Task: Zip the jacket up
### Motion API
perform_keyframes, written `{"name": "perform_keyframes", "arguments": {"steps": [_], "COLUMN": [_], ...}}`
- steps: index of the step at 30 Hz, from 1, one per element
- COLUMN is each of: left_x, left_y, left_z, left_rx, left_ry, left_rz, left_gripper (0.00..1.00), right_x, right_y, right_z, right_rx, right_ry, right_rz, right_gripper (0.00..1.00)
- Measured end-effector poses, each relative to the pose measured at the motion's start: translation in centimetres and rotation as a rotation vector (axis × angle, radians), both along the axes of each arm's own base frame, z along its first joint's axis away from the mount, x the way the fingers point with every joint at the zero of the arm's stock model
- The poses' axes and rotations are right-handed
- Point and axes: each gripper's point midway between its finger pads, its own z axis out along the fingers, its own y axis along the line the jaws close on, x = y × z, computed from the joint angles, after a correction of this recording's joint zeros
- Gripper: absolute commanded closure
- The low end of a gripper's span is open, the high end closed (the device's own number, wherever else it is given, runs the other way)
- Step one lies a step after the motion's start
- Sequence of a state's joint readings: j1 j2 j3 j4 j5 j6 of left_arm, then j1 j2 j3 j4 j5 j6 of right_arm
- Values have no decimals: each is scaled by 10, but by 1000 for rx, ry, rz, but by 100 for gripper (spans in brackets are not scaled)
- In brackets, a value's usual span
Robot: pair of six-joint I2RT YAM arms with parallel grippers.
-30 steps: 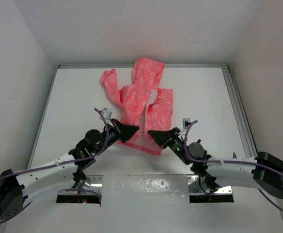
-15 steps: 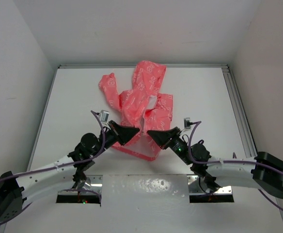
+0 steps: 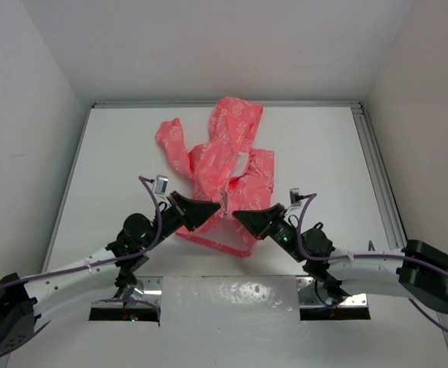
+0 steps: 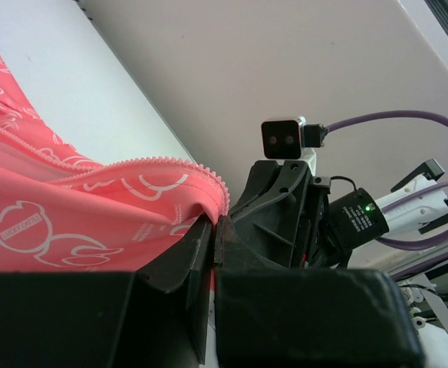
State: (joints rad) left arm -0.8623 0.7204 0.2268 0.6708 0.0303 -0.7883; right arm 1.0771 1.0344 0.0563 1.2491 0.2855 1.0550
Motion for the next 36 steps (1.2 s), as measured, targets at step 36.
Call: {"name": "perform_keyframes", "arguments": {"steps": [36], "left_x": [-1], "left_y": [-3], "left_z": [-4], "left_rx": [6], "left_ry": [15], "left_rz": [-19], "left_gripper": [100], "right_x": [-3], "right_y": [-4], "right_z": [7], "right_rx": [8], "right_ry": [-34], "right_rz": [3], "right_gripper": [100]}}
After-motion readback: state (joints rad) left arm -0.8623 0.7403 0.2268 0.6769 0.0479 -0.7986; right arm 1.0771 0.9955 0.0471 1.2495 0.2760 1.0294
